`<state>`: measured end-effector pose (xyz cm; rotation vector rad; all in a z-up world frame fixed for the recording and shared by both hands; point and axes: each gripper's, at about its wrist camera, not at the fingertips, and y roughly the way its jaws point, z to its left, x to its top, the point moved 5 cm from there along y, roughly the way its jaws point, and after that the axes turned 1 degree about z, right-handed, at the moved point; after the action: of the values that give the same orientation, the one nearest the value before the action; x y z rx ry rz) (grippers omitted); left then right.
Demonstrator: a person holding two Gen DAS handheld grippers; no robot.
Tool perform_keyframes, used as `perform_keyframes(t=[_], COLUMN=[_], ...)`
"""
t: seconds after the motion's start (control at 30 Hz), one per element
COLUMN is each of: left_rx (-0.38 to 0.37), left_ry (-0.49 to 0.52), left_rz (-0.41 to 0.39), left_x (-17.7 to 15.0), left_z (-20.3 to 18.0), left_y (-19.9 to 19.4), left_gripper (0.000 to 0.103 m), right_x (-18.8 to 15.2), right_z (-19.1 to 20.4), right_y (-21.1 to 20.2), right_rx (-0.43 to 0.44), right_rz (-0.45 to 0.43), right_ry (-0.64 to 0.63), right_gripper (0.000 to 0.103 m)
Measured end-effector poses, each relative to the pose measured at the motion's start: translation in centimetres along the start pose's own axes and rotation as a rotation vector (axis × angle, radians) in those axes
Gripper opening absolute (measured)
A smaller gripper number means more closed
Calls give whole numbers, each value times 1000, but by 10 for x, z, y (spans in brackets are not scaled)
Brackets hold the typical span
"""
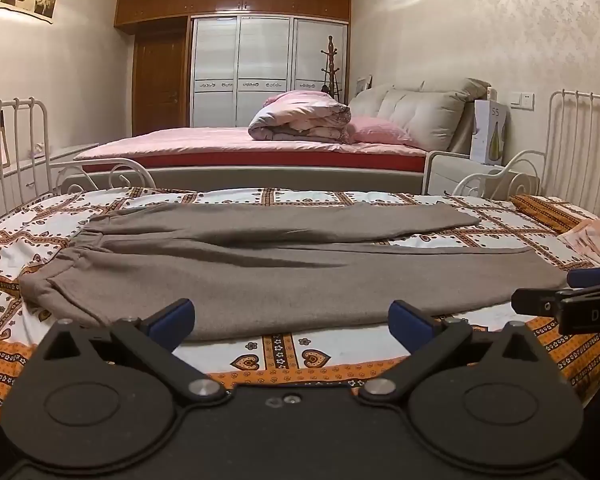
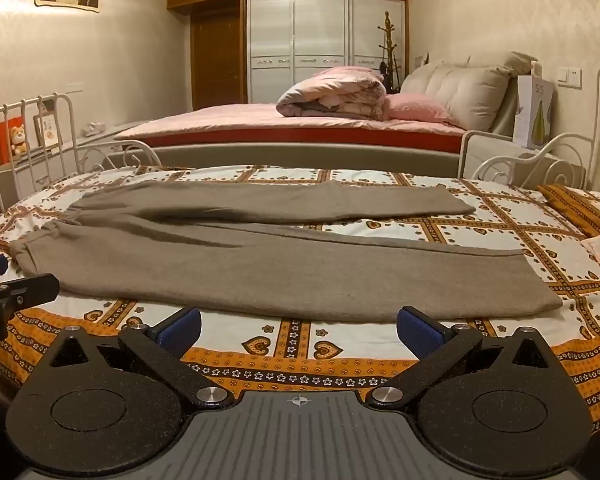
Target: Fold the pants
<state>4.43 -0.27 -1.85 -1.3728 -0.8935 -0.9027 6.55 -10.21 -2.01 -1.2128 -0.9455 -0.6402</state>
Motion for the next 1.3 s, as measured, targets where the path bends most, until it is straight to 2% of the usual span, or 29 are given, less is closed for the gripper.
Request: perform_keyframes(t=[0.17, 0.37, 1.3], left_rx=[-13, -17, -11], left_ry=[-35, -27, -22], left_rz=[-7, 15, 11], left_x=[1, 3, -1], left_z=[5, 5, 3], left_y=[-5, 2, 4], left_gripper=[97, 97, 97], right_x=[1, 0, 3], right_z=[1, 1, 5], right_y=[0, -2, -1], right_rx=[4, 3, 4], right_rz=[2, 2, -6], right_ry=[4, 0, 2], right_gripper=[103, 103, 103])
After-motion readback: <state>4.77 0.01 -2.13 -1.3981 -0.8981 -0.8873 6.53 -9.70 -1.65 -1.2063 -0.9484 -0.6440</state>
